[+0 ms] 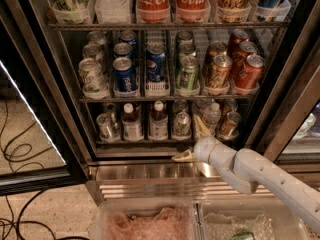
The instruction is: Pick 7up can from bottom shelf of fridge
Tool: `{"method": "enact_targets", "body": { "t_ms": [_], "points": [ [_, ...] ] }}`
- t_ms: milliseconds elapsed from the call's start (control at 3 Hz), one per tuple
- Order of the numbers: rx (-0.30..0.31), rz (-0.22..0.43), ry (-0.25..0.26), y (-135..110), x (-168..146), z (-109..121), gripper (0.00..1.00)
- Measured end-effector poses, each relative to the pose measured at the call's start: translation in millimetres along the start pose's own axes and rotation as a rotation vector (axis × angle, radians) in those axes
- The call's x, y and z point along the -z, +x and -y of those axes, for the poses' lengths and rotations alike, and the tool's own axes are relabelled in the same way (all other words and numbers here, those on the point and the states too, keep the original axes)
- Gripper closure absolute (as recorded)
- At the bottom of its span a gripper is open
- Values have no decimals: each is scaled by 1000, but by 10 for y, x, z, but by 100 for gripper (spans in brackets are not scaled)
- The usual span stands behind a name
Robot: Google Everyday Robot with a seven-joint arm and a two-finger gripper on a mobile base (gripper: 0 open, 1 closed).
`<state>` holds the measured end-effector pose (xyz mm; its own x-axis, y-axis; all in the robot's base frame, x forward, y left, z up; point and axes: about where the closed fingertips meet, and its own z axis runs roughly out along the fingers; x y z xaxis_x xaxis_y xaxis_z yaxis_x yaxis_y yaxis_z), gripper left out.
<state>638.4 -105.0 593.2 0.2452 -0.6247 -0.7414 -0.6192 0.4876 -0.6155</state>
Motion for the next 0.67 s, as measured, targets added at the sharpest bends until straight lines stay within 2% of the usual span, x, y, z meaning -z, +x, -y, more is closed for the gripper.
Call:
{"method": "enact_targets", "body": {
  "t_ms": [333,667],
  "points": [
    [3,-1,20,0,-33,107,0],
    [20,5,-3,-38,-109,106,0]
  ]
}}
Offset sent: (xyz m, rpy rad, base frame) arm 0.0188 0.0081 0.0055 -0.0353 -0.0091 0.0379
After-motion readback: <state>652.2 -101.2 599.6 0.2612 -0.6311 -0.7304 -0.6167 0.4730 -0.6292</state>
